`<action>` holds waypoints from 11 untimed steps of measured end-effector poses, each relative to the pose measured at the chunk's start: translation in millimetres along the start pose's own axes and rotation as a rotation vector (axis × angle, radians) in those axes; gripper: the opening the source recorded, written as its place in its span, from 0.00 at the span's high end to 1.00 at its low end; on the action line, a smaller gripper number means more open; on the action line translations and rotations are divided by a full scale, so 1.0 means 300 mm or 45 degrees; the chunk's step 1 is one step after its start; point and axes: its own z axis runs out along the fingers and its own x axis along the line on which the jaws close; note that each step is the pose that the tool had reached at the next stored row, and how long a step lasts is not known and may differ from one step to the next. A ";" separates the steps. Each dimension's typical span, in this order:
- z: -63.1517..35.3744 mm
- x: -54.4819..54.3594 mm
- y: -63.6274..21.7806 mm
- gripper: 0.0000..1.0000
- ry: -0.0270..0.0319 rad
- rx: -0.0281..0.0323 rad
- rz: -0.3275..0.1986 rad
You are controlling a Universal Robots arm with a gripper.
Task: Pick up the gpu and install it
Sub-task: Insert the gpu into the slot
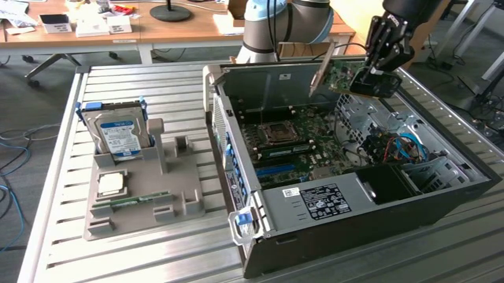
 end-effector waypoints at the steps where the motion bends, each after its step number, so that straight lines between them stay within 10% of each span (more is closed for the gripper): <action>1: 0.001 0.000 0.000 0.73 0.0013 -0.0004 -0.021; 11: 0.004 0.000 0.000 0.73 0.0096 -0.0029 -0.153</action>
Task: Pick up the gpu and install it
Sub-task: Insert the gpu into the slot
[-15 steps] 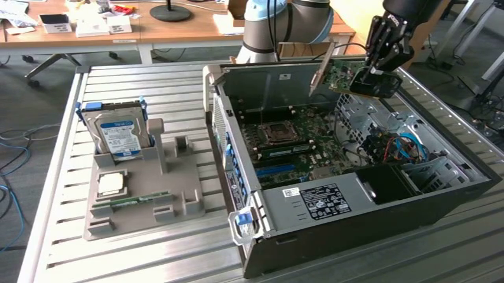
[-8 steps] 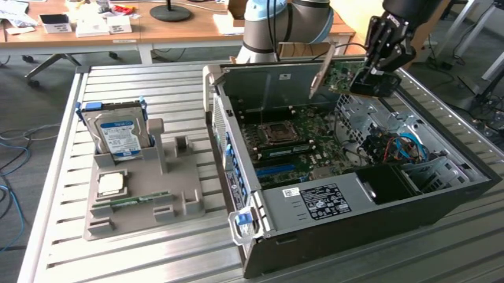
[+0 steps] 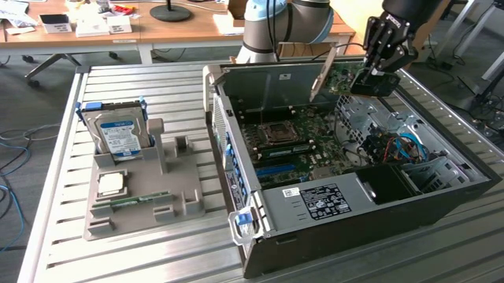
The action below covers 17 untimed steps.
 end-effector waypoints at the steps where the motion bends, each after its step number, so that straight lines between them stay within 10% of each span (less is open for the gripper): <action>1: 0.002 0.000 0.001 0.73 -0.0004 0.0036 -0.005; 8: 0.018 0.002 0.005 0.73 -0.0067 0.0470 -0.036; 17: 0.032 0.006 0.026 0.73 -0.0202 0.0630 -0.071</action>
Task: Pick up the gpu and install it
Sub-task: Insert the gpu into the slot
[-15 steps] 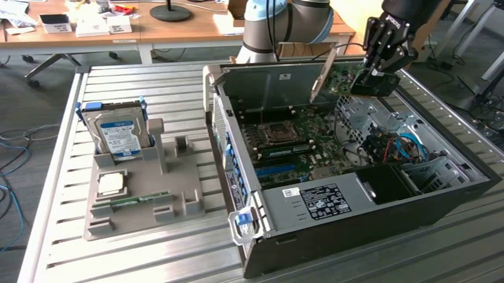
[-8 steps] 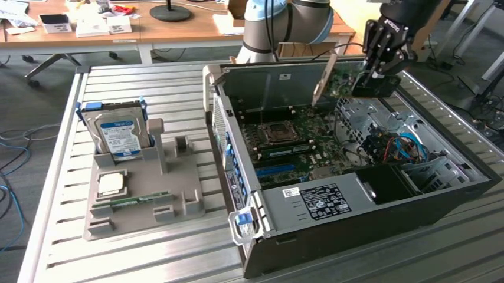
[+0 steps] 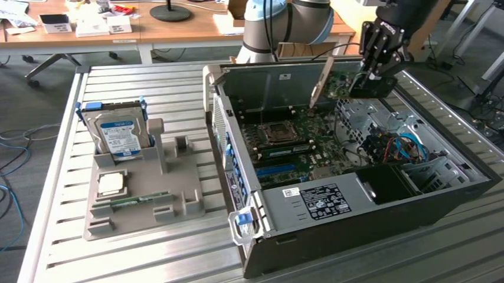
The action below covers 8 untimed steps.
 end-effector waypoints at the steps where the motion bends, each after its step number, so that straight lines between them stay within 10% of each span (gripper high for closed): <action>1: 0.001 0.000 0.001 0.73 -0.0013 0.0002 -0.008; 8: 0.012 0.005 0.019 0.73 -0.0079 -0.0014 -0.051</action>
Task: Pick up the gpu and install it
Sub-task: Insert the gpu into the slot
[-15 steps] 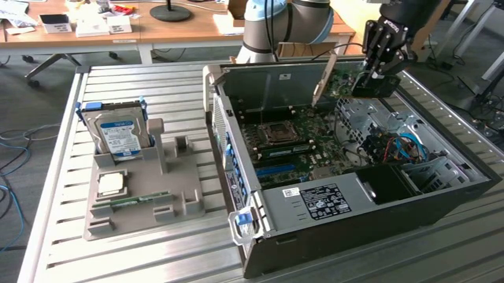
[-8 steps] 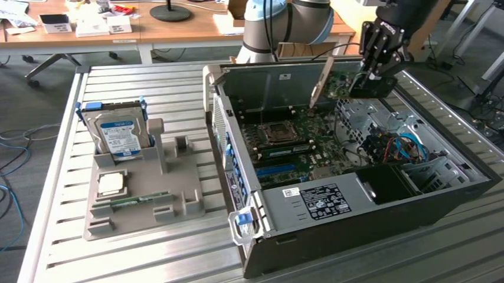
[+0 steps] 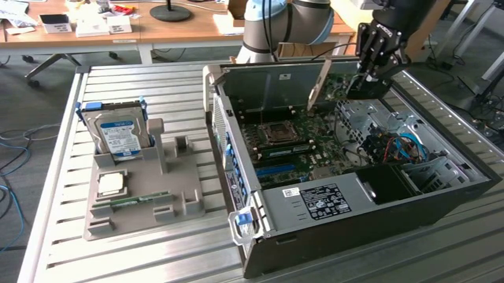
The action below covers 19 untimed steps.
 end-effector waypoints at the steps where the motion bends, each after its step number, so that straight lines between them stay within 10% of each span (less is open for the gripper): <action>1: 0.001 0.000 0.003 0.73 0.0000 0.0000 -0.001; 19: 0.040 0.012 0.059 0.73 -0.0215 0.0075 -0.014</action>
